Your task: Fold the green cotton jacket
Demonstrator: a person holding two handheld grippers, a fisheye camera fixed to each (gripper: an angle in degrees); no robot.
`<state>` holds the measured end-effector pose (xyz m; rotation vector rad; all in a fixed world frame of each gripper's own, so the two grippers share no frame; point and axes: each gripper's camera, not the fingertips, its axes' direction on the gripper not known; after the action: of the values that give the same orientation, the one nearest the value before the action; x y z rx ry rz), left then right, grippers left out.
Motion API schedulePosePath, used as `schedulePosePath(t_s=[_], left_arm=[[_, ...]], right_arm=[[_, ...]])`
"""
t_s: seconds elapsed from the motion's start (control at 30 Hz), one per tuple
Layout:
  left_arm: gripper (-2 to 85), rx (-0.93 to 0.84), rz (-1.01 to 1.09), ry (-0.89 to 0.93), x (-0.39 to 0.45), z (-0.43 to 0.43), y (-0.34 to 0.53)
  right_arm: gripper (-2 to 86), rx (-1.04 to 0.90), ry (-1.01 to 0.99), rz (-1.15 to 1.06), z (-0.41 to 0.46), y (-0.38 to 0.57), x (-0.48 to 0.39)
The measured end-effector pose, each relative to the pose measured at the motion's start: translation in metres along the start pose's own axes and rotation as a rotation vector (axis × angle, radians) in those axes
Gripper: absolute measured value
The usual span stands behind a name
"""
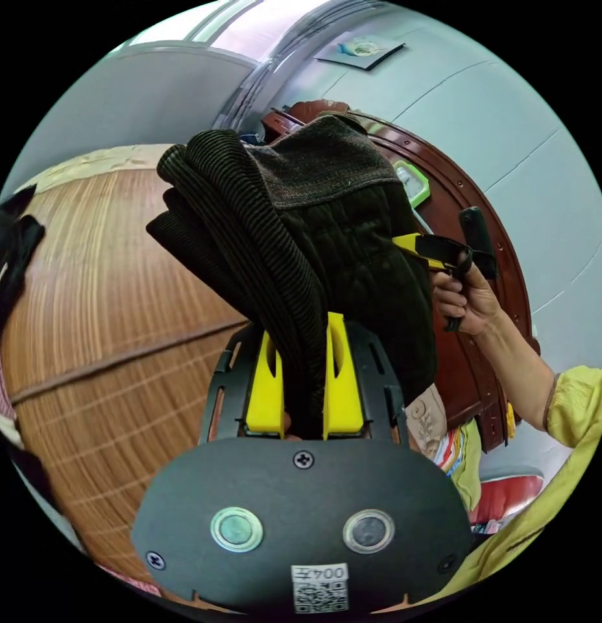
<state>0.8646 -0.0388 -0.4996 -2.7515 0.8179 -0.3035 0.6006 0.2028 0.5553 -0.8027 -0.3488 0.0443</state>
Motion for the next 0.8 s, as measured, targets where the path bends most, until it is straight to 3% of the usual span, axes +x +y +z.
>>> schedulePosePath(t_s=[0.3, 0.43, 0.57, 0.67, 0.8], left_arm=[[11.8, -0.033, -0.036, -0.026, 0.027, 0.123, -0.110], [11.7, -0.128, -0.212, -0.072, 0.004, 0.164, -0.111], [7.5, 0.109, -0.245, -0.033, 0.005, 0.114, -0.080], [3.7, 0.253, -0.125, -0.107, 0.039, 0.074, -0.052], [1.1, 0.052, 0.112, -0.187, 0.087, 0.108, -0.042]], right_arm=[[12.3, 0.032, 0.135, 0.119, 0.004, -0.060, 0.117], [6.3, 0.150, 0.456, 0.351, 0.019, -0.058, 0.158], [8.1, 0.210, 0.381, 0.135, 0.028, -0.026, 0.124], [5.1, 0.149, 0.507, 0.022, 0.056, 0.011, 0.089], [0.4, -0.107, 0.693, -0.016, 0.134, 0.034, 0.093]])
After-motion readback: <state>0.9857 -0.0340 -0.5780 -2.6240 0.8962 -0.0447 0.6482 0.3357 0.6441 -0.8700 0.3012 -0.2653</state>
